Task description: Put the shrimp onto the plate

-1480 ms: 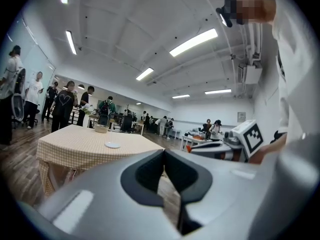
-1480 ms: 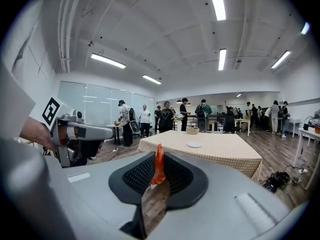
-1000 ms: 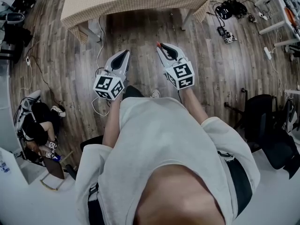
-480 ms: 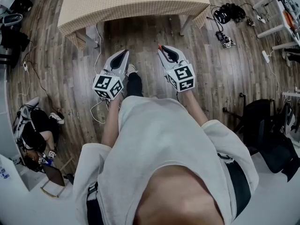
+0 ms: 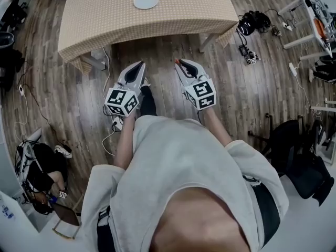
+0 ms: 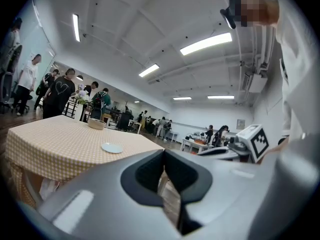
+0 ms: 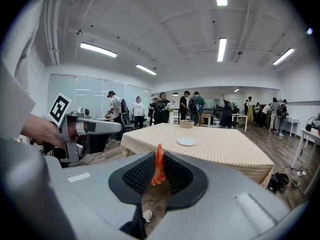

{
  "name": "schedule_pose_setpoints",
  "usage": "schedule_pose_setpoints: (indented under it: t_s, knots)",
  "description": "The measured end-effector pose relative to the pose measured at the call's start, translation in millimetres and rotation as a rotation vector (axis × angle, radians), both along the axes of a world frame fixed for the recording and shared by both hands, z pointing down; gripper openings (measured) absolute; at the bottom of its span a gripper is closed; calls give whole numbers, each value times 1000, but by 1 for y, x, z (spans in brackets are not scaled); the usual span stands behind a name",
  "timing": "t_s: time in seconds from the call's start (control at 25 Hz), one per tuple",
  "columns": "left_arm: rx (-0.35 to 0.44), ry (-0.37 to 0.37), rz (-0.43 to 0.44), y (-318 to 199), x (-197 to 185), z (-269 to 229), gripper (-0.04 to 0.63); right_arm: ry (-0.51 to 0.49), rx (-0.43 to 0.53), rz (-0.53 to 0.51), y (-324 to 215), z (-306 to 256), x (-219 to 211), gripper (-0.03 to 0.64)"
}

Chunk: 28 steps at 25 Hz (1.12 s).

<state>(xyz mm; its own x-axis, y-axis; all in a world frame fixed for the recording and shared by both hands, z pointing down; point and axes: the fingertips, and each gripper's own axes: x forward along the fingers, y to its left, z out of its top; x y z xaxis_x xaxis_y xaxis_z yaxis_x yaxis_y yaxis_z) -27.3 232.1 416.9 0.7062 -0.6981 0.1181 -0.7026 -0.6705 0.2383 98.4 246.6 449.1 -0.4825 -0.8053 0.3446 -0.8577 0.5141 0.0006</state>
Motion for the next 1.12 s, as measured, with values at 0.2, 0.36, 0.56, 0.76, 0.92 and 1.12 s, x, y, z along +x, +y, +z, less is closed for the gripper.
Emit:
schedule_pose_setpoints:
  t_s: [0.2, 0.36, 0.56, 0.76, 0.92, 1.12]
  knots:
    - [-31, 1, 17, -84, -29, 2, 9, 8, -35, 6, -81, 0, -29, 54]
    - [-48, 2, 22, -149, -56, 0, 9, 15, -60, 15, -144, 0, -54, 54]
    - [-73, 21, 29, -221, -81, 4, 9, 39, -74, 23, -216, -3, -80, 54]
    - [-64, 37, 67, -287, -91, -4, 9, 51, -67, 58, -278, -12, -91, 54]
    - [-54, 39, 104, -329, -89, -12, 9, 53, -59, 92, -319, -19, -90, 53]
    - [-51, 34, 131, -364, -87, -13, 9, 47, -48, 116, -355, -22, -89, 54]
